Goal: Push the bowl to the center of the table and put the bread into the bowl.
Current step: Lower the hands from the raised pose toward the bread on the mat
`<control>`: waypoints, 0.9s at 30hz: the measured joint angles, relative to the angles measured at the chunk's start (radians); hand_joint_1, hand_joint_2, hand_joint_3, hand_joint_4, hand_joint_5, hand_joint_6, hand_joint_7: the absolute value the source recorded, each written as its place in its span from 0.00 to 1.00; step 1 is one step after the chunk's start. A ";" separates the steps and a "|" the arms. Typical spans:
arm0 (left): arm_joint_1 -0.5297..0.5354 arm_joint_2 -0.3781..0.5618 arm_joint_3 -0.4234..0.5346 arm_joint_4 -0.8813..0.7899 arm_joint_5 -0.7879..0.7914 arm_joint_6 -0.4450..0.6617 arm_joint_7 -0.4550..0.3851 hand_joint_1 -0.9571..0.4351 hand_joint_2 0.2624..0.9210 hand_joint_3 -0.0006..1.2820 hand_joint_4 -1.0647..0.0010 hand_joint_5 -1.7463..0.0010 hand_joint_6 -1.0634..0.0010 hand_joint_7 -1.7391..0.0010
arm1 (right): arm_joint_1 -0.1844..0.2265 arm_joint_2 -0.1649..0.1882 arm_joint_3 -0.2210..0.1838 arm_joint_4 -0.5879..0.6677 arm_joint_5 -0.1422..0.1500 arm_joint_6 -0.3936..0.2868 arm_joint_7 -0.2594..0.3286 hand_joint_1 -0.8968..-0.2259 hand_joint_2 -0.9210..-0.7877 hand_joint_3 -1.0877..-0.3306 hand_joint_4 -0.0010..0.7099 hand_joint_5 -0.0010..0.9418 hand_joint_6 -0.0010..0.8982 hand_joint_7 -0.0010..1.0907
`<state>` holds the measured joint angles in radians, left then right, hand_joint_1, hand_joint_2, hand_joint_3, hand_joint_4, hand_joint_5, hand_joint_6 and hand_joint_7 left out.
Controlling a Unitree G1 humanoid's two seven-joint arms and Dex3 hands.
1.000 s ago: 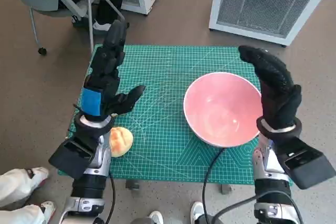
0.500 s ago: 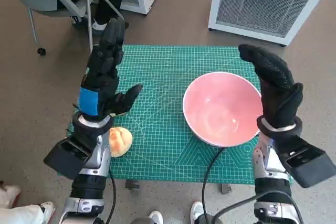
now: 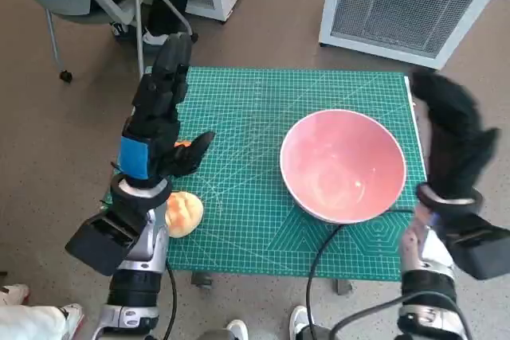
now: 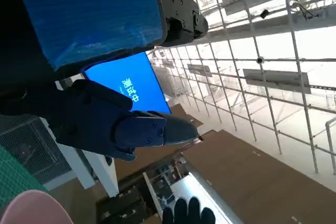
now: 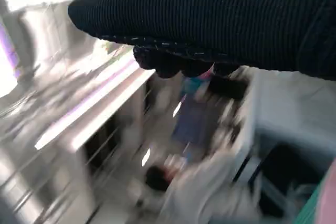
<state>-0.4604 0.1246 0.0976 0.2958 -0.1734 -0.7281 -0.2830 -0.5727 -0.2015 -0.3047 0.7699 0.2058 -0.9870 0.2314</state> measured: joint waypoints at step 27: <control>0.016 0.007 0.001 -0.028 0.003 0.016 0.005 0.27 1.00 0.25 0.84 1.00 0.72 0.99 | -0.018 -0.015 -0.012 0.483 -0.119 0.195 -0.159 0.60 0.00 0.24 0.33 0.05 0.03 0.48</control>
<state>-0.4444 0.1314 0.0985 0.2674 -0.1700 -0.7123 -0.2778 -0.5906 -0.2162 -0.3168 1.2531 0.0871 -0.7918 0.0722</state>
